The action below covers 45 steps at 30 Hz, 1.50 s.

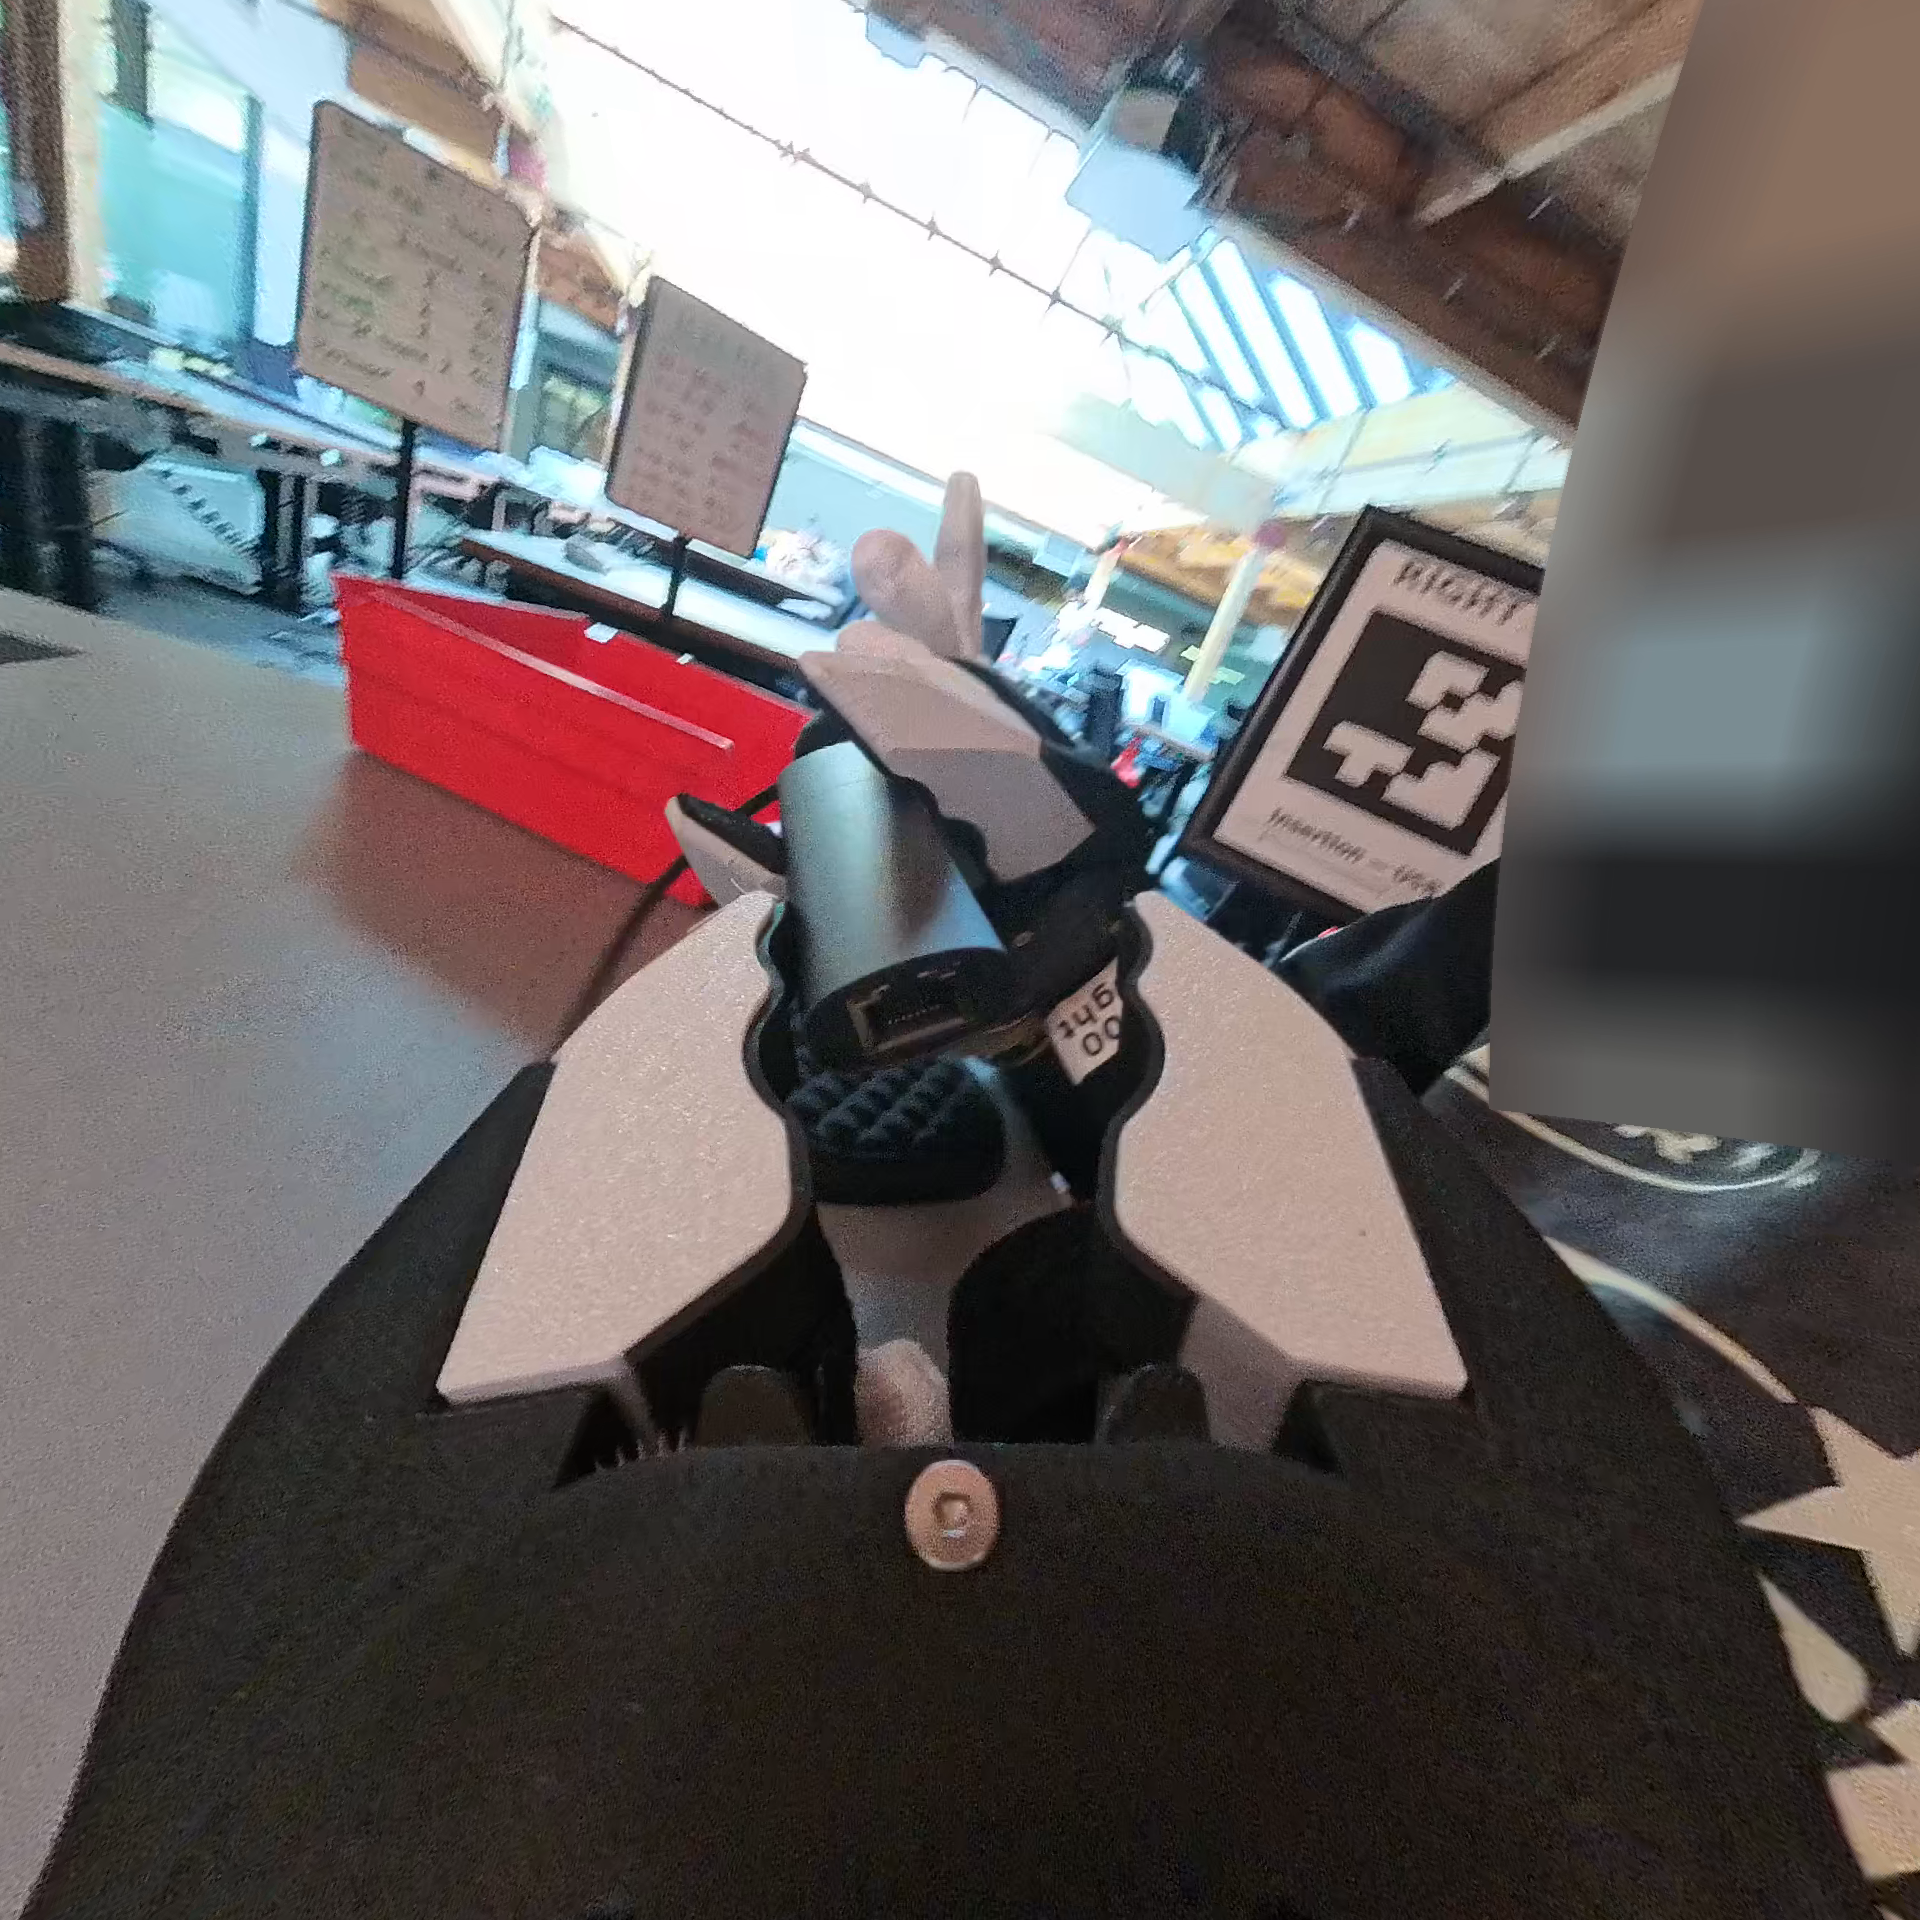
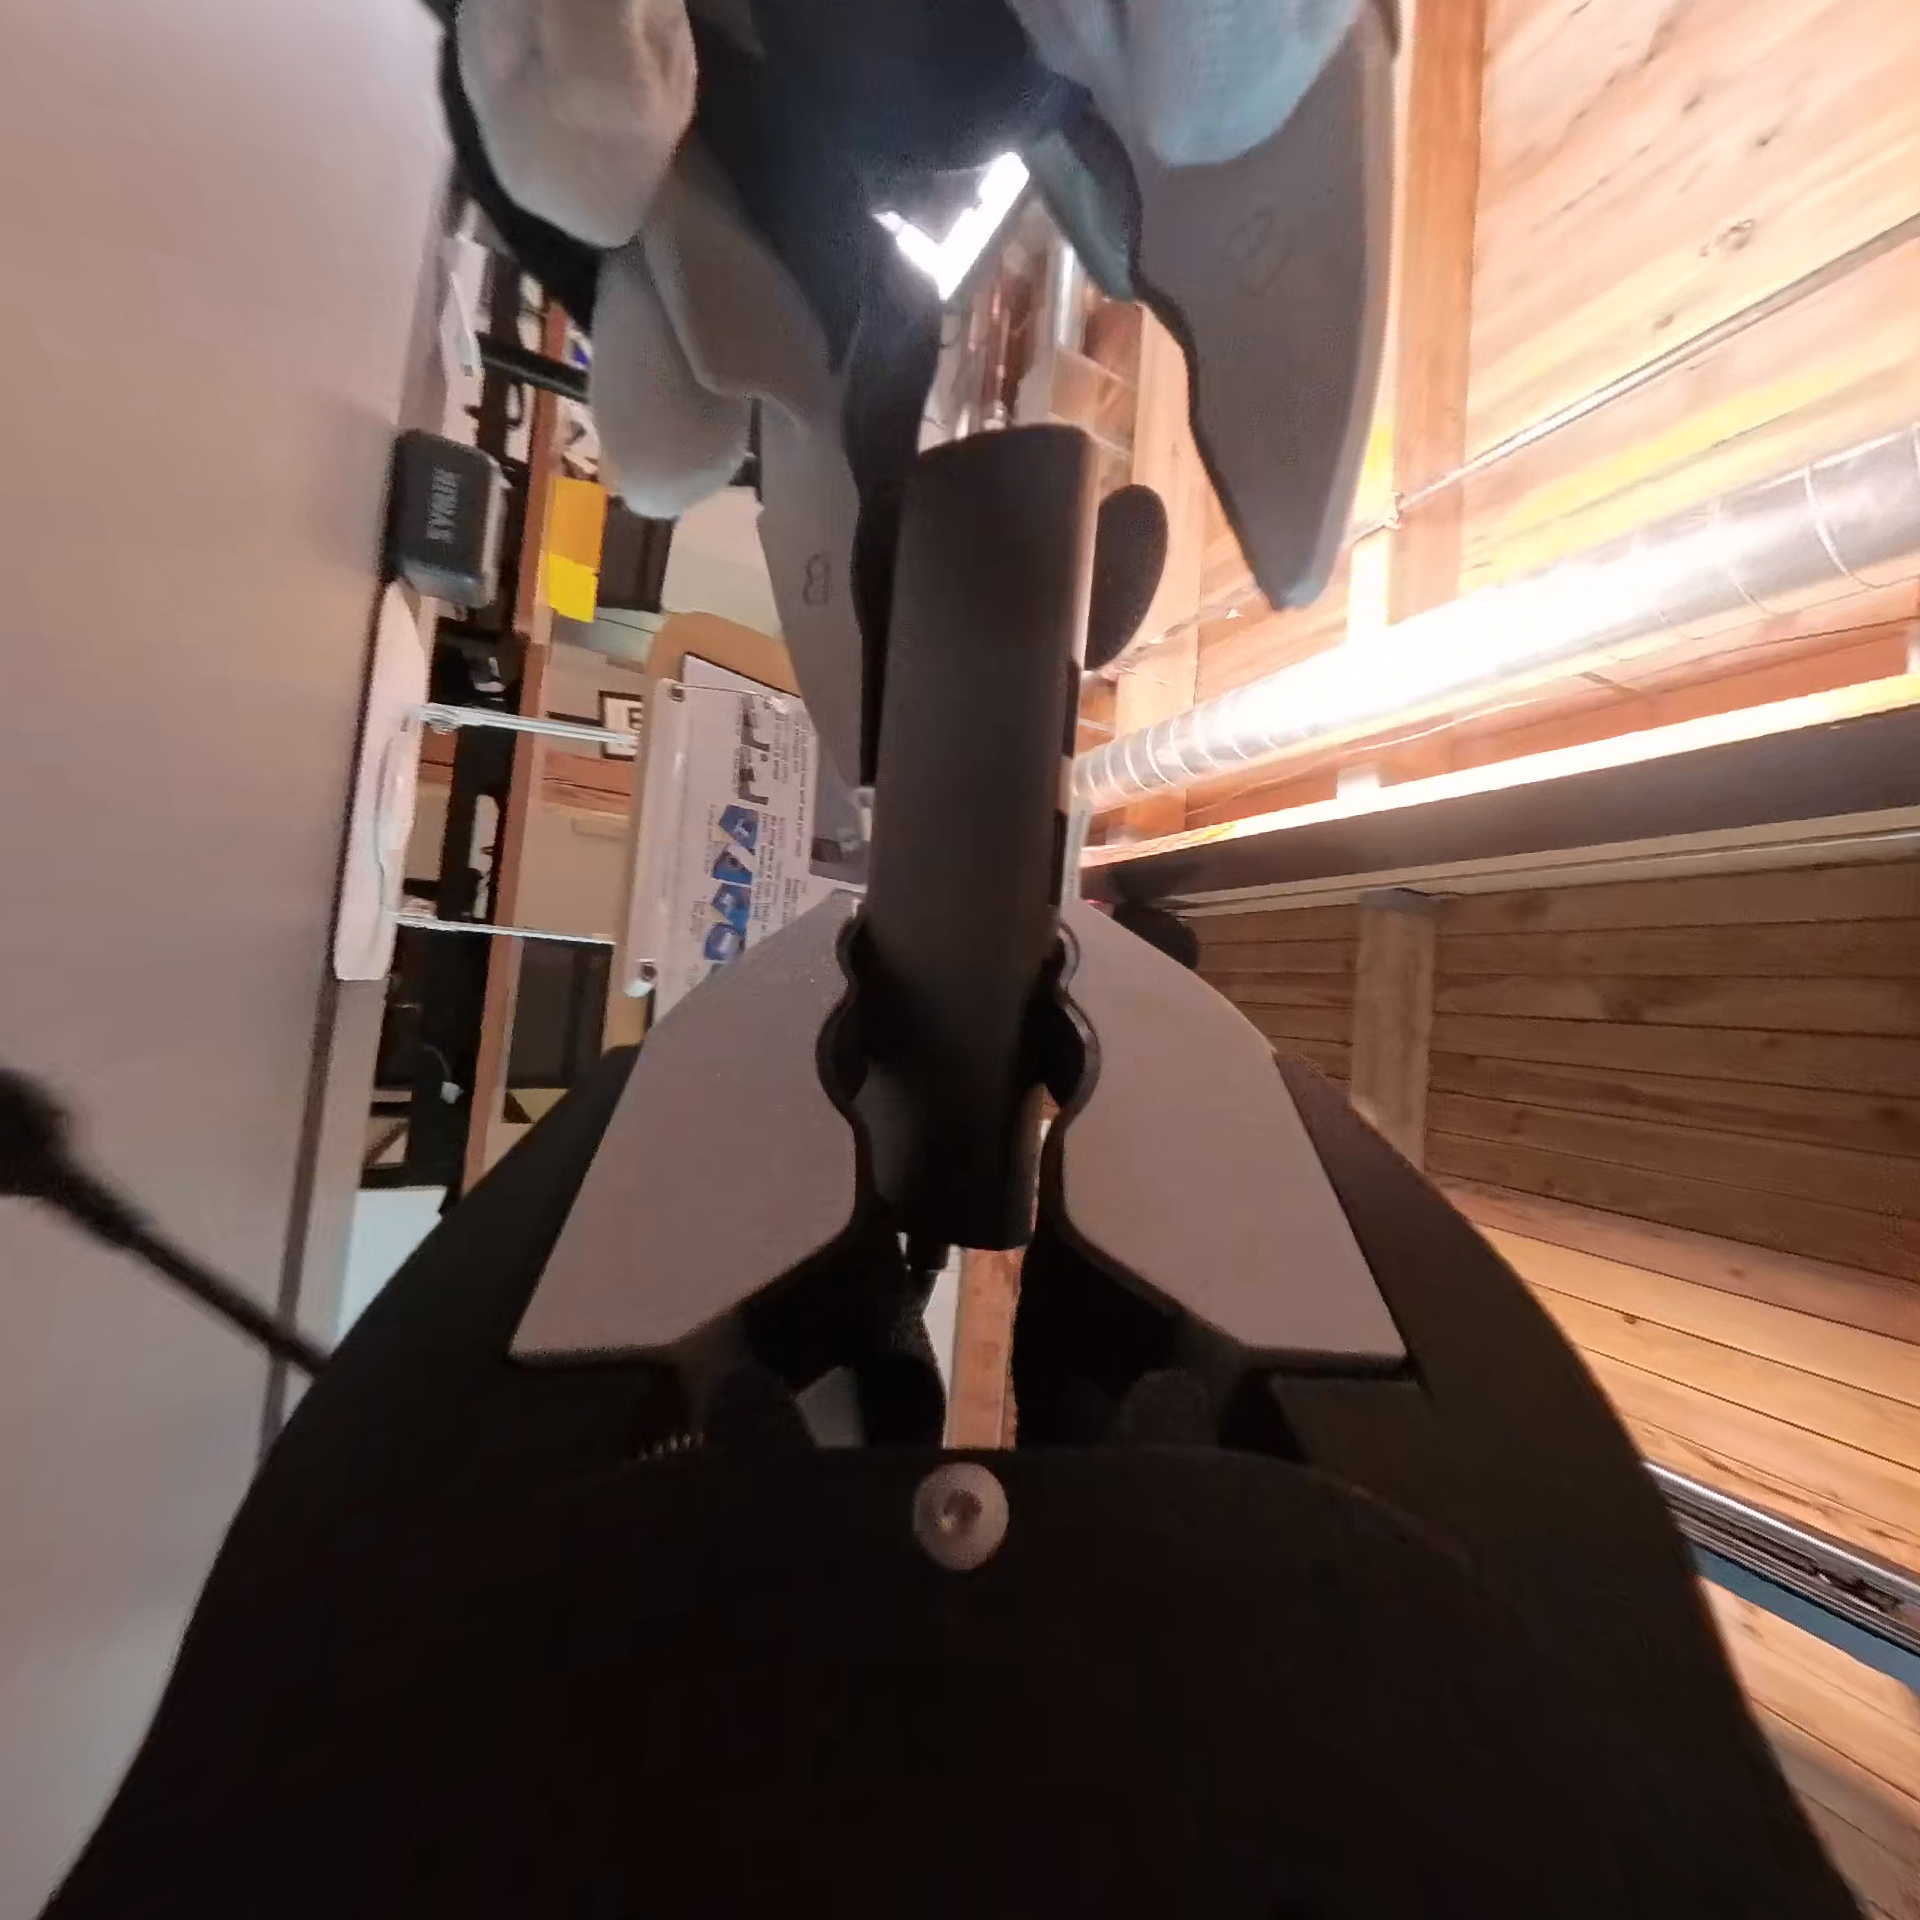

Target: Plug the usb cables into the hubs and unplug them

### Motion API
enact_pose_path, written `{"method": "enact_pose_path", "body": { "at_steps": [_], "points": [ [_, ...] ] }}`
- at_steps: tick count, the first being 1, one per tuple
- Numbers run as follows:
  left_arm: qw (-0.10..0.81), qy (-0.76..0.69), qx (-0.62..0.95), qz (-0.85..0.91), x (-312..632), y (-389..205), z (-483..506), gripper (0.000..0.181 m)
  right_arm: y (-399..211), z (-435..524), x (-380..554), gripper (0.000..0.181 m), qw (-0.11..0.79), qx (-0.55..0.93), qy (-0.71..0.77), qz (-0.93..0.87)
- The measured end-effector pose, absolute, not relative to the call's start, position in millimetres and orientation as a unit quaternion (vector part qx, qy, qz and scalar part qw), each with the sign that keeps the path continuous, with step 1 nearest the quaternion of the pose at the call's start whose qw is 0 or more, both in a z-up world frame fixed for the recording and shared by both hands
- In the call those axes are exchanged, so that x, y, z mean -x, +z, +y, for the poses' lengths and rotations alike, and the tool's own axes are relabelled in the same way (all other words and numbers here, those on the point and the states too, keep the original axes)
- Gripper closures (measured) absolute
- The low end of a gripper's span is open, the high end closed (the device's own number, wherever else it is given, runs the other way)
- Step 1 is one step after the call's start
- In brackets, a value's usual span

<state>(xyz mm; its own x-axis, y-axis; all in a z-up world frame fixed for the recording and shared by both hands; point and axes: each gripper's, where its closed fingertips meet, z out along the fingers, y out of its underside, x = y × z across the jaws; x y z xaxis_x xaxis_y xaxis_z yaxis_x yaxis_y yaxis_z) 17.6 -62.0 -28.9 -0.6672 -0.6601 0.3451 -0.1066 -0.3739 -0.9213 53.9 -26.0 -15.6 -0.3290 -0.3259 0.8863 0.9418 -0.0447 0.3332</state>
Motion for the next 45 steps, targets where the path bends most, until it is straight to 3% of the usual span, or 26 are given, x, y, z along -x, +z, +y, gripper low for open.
{"method": "enact_pose_path", "body": {
  "at_steps": [4,7,10,16,20,25,28,31,34,38,45],
  "points": [
    [0.167,-0.73,0.397,0.531,-22,-42,-57,0.14,-22,-23,-54,0.15,0.482,0.312,-0.652,-0.495],
    [0.133,-0.735,0.425,0.51,-24,-48,-51,0.144,-28,-20,-56,0.15,0.468,0.316,-0.652,-0.506],
    [0.161,-0.711,0.433,0.531,-24,-53,-48,0.146,-39,-18,-53,0.149,0.485,0.345,-0.602,-0.533],
    [0.249,-0.613,0.432,0.613,-27,-71,-45,0.147,-50,-36,-45,0.103,0.6,0.562,-0.251,-0.512],
    [0.244,-0.573,0.411,0.666,-28,-87,-58,0.147,-64,-60,-33,0.086,0.581,0.675,0.026,-0.454],
    [0.254,-0.544,0.369,0.71,-27,-95,-74,0.147,-118,-64,-46,0.113,0.469,0.74,0.046,-0.481],
    [0.249,-0.545,0.371,0.709,-28,-97,-73,0.147,-138,-70,-45,0.145,0.417,0.753,0.052,-0.507],
    [0.233,-0.553,0.379,0.704,-30,-99,-77,0.147,-141,-75,-55,0.147,0.382,0.776,0.039,-0.5],
    [0.261,-0.576,0.388,0.671,-34,-87,-69,0.13,-150,-86,-96,0.15,0.308,0.827,-0.039,-0.469],
    [0.306,-0.598,0.415,0.614,-36,-69,-45,0.121,-162,-98,-127,0.15,0.256,0.877,-0.04,-0.404],
    [0.353,-0.637,0.427,0.535,-34,-47,-19,0.111,-156,-92,-126,0.142,0.292,0.882,-0.009,-0.37]
  ]
}}
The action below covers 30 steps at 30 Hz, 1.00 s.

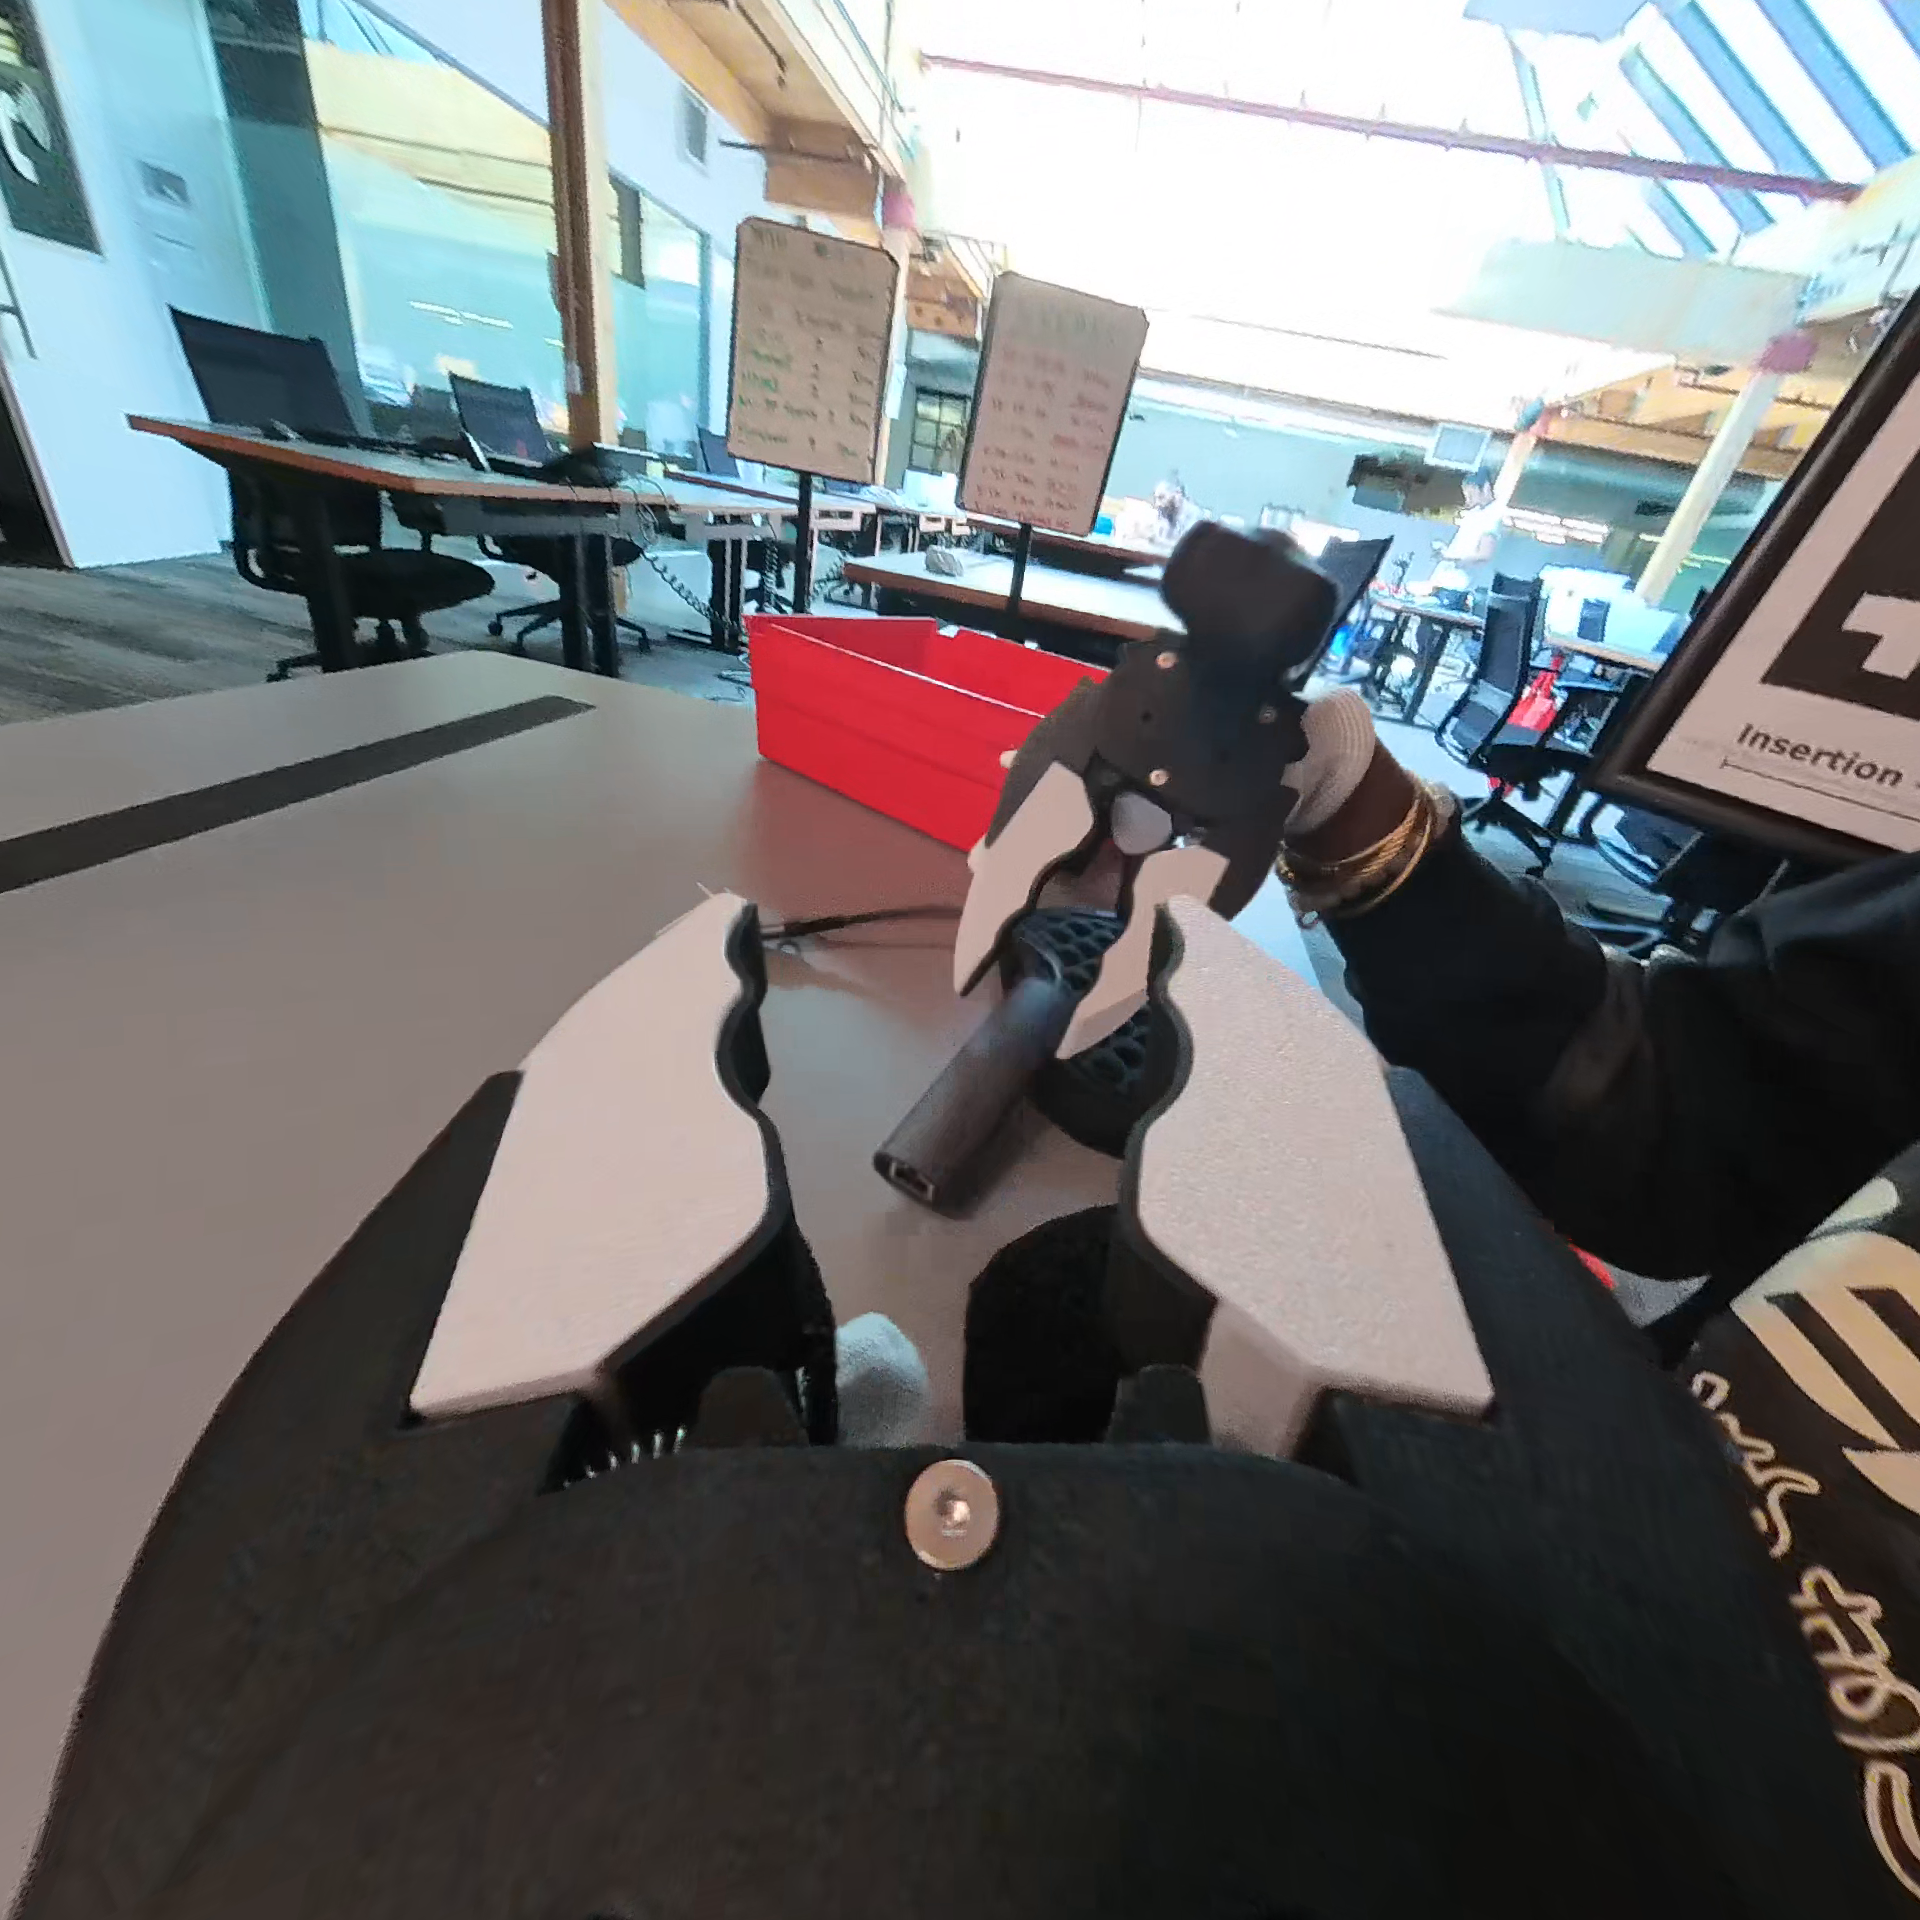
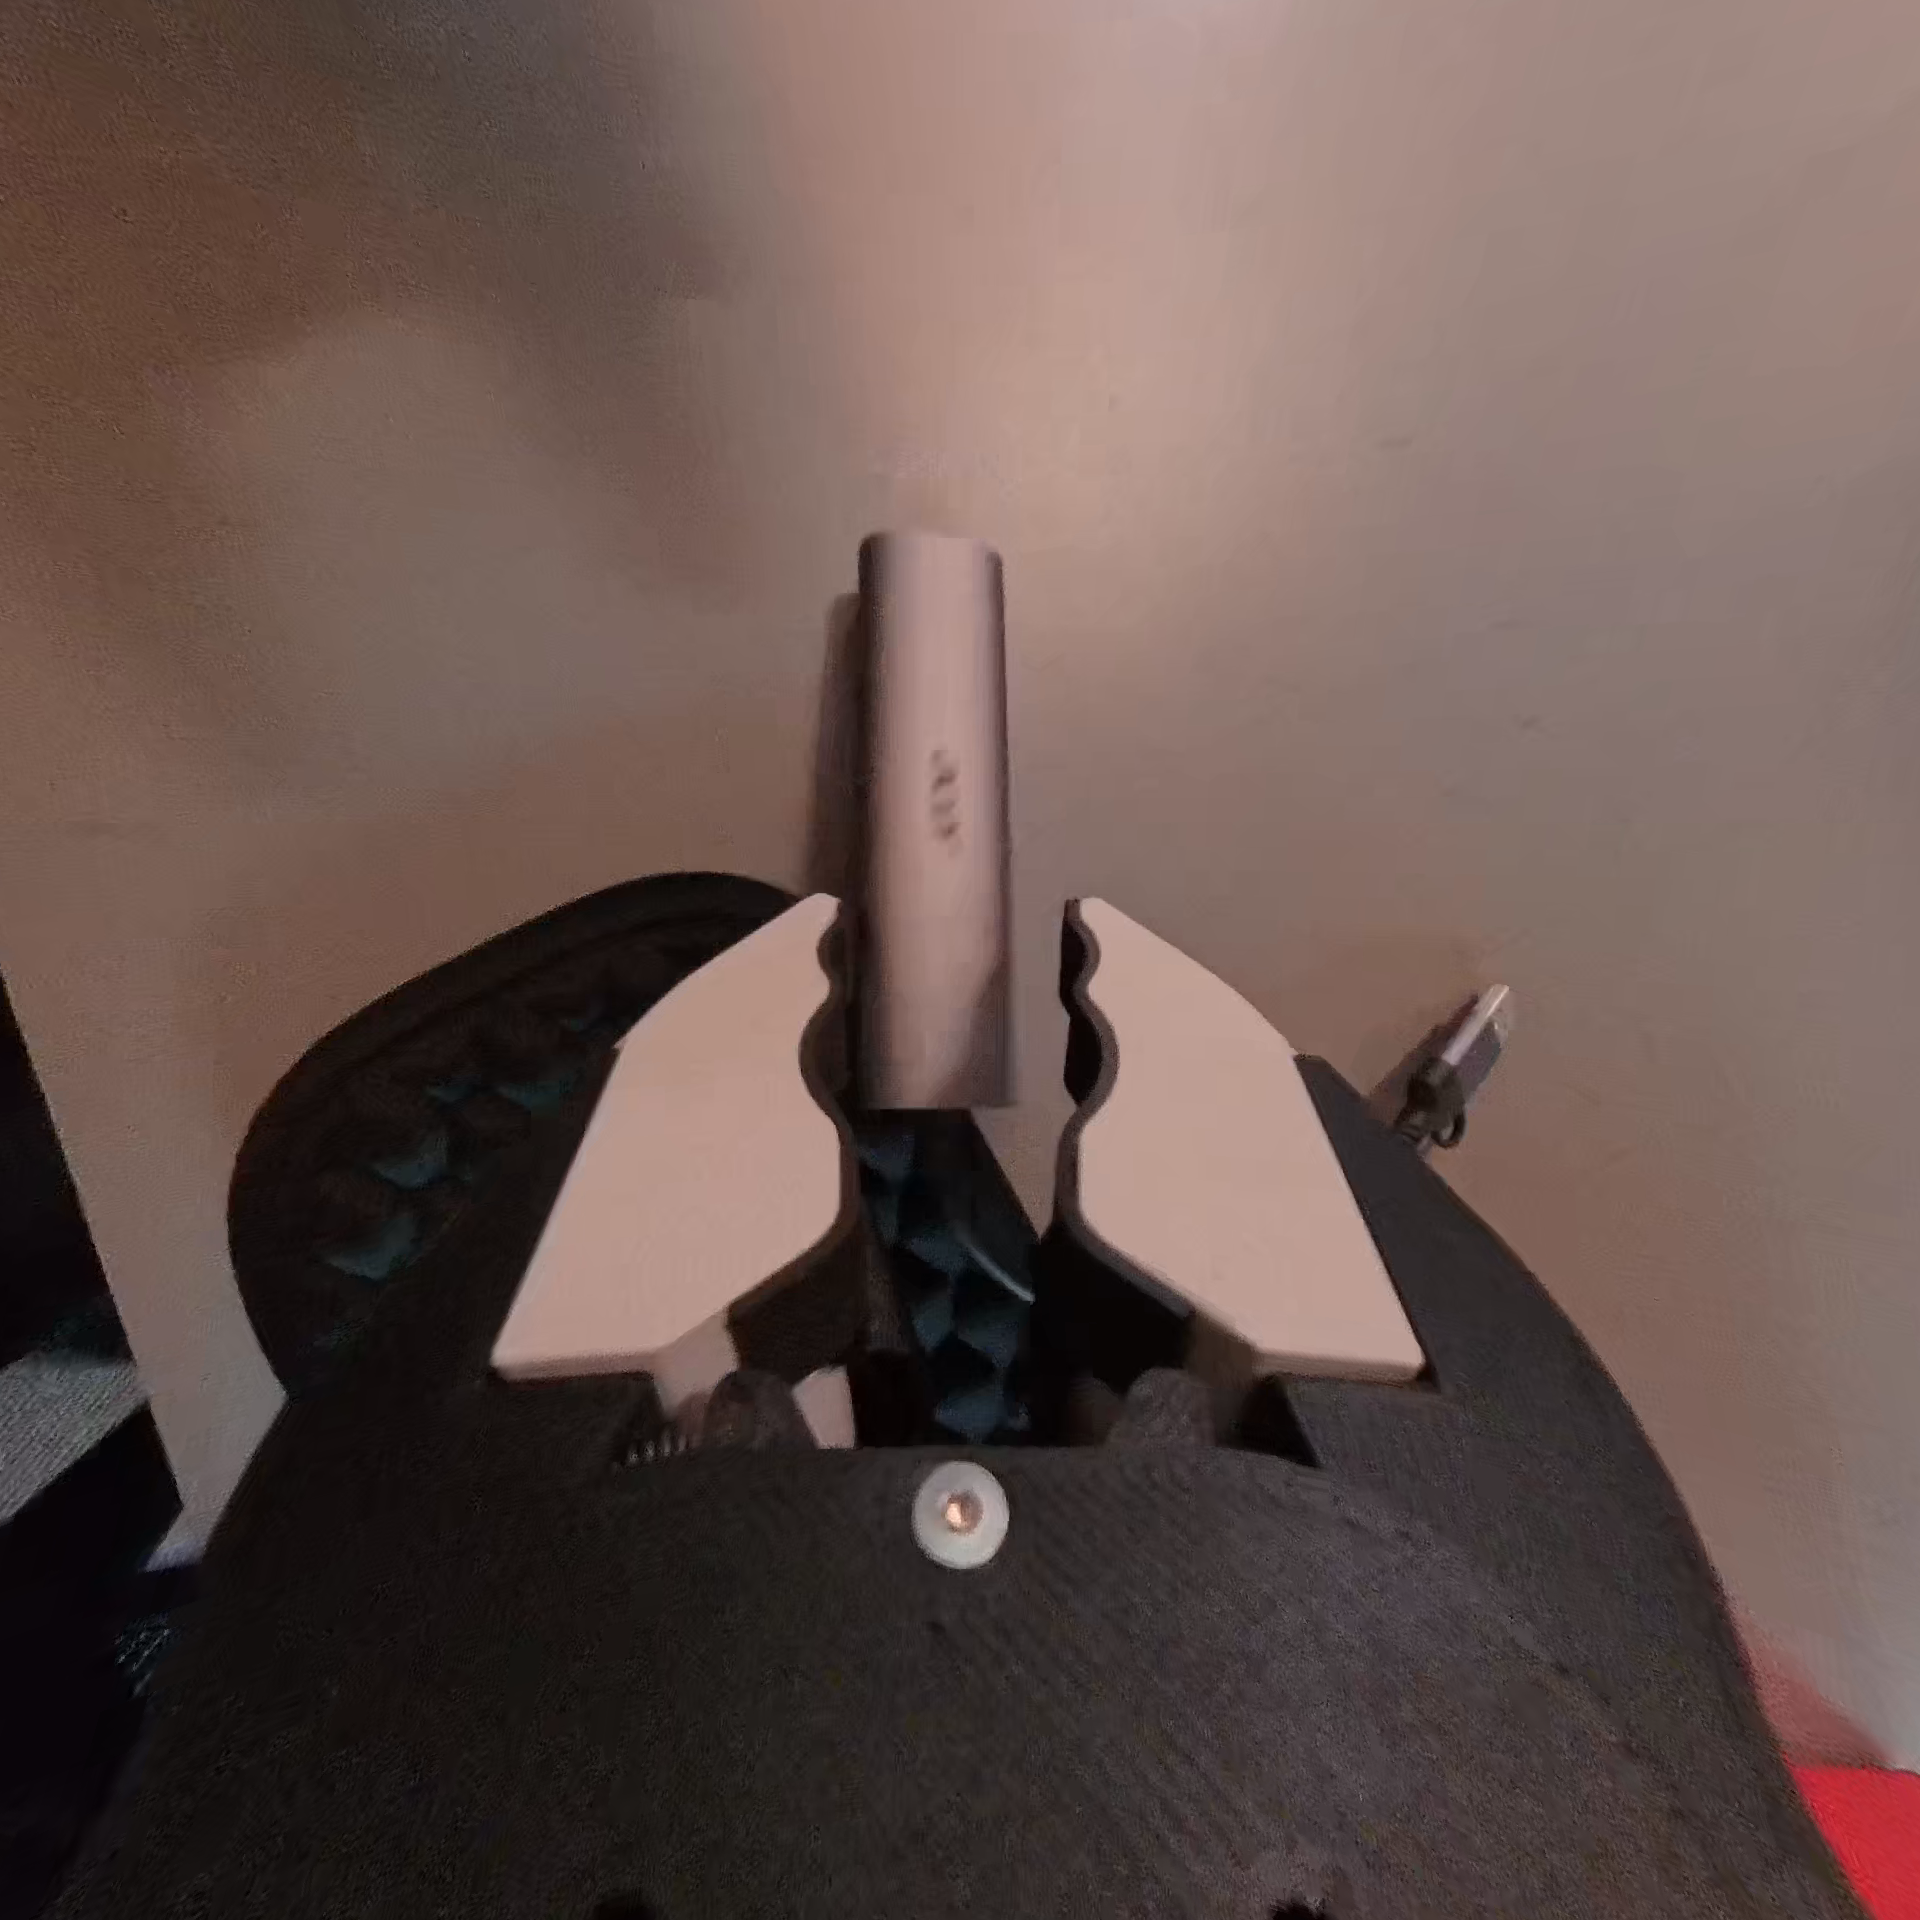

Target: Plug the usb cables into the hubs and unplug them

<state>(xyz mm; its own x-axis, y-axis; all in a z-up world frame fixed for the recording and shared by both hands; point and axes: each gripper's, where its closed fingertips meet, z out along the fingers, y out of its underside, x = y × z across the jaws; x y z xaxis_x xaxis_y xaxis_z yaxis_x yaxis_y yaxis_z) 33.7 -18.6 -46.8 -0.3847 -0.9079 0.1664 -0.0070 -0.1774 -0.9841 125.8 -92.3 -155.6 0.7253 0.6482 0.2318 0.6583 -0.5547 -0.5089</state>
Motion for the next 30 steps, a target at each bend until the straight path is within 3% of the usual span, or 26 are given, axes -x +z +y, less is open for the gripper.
{"method": "enact_pose_path", "body": {
  "at_steps": [3,9,12,18,21,23,24,26,30],
  "points": [
    [0.374,-0.627,0.429,0.531,-35,-46,-15,0.105,-125,-86,-121,0.128,0.378,0.85,0.002,-0.366],
    [0.43,-0.59,0.462,0.503,-42,-48,5,0.091,-7,-77,-133,0.086,0.661,0.699,-0.035,-0.271],
    [0.459,-0.57,0.486,0.478,-45,-48,19,0.084,32,-82,-159,0.085,0.733,0.659,-0.037,-0.165],
    [0.491,-0.546,0.504,0.453,-46,-47,32,0.08,52,-95,-242,0.103,0.776,0.618,-0.032,0.12],
    [0.503,-0.546,0.513,0.431,-45,-43,40,0.076,47,-101,-265,0.102,0.762,0.615,-0.014,0.205],
    [0.508,-0.554,0.517,0.41,-43,-39,45,0.072,46,-104,-272,0.093,0.753,0.614,-0.002,0.238],
    [0.509,-0.557,0.521,0.4,-42,-38,47,0.069,50,-104,-269,0.08,0.758,0.608,0.014,0.234],
    [0.507,-0.564,0.527,0.382,-41,-36,52,0.06,61,-103,-251,0.036,0.779,0.596,0.064,0.186],
    [0.504,-0.575,0.524,0.374,-38,-33,53,0.056,62,-104,-239,0.036,0.768,0.62,0.056,0.152]
  ]
}}
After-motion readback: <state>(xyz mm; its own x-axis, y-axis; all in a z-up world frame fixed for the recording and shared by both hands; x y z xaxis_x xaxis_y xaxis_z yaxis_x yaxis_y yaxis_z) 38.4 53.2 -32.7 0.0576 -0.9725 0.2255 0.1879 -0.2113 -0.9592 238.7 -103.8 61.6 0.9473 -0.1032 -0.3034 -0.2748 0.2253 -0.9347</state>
